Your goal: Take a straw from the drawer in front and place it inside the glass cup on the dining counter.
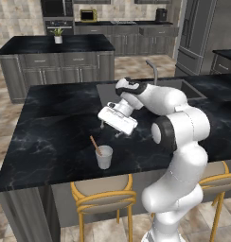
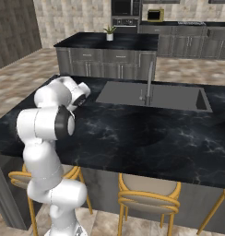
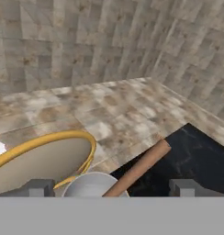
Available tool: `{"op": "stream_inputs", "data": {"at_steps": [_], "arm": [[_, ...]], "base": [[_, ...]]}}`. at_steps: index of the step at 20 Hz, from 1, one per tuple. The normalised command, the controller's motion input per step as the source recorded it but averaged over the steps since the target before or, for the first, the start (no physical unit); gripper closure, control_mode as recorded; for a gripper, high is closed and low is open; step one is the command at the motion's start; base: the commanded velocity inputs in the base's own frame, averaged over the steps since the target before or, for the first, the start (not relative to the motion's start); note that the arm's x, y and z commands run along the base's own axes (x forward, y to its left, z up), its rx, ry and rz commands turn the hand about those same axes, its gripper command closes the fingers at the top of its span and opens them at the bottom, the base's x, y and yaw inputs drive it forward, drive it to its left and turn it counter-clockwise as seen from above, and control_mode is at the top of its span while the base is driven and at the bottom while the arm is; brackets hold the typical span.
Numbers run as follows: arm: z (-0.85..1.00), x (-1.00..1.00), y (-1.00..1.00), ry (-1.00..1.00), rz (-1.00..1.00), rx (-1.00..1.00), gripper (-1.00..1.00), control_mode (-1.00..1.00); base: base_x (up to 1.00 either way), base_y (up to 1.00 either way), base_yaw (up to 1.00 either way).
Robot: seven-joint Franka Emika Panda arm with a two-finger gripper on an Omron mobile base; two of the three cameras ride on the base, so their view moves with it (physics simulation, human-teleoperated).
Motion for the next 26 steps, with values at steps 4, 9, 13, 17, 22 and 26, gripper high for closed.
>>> {"op": "stream_inputs", "data": {"at_steps": [4,9,13,17,22,26], "arm": [[0.58,-0.29,-0.37,-0.31,-0.1,-0.16,-1.0,-1.0],[0.66,-0.83,-0.31,-0.41,-0.01,-0.21,-1.0,-1.0],[0.52,-1.0,-0.35,-0.29,0.0,-0.23,-1.0,-1.0],[0.34,-1.0,-0.32,-0.24,0.03,-0.22,-1.0,-1.0],[0.2,-0.89,-0.05,-0.19,0.09,-0.18,-1.0,-1.0],[0.09,-0.46,0.0,-0.01,0.15,-0.1,-1.0,-1.0]], "base": [[0.0,0.0,0.0],[0.0,0.0,0.0],[0.0,0.0,0.0],[0.0,0.0,0.0],[0.0,0.0,0.0],[0.0,0.0,0.0]]}}
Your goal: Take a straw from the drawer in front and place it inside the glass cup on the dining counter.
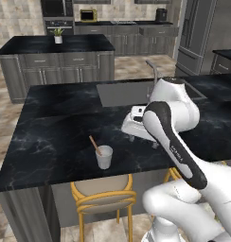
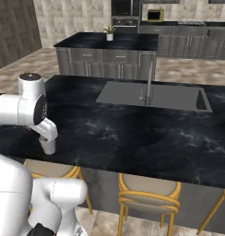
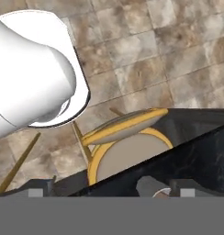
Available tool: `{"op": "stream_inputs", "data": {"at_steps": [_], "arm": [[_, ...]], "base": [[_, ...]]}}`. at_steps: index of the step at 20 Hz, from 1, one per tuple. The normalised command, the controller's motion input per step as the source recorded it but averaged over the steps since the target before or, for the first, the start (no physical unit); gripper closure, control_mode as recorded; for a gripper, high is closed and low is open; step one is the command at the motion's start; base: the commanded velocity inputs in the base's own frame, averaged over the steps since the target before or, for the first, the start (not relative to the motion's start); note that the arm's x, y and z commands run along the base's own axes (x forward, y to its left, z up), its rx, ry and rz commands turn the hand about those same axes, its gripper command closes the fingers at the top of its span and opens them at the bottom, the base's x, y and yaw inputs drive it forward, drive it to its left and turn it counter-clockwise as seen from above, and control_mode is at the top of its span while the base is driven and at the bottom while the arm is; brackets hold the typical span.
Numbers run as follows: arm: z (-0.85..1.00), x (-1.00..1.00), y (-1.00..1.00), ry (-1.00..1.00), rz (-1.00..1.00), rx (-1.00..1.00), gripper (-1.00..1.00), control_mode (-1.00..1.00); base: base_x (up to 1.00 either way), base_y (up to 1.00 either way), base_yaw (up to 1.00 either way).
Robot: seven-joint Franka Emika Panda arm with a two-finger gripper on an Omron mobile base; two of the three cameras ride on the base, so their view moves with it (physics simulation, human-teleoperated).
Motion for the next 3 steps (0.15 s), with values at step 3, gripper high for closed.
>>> {"op": "stream_inputs", "data": {"at_steps": [3], "arm": [[0.0,-0.35,0.0,0.0,0.12,-0.09,-1.0,-1.0]], "base": [[0.0,0.0,0.0]]}}
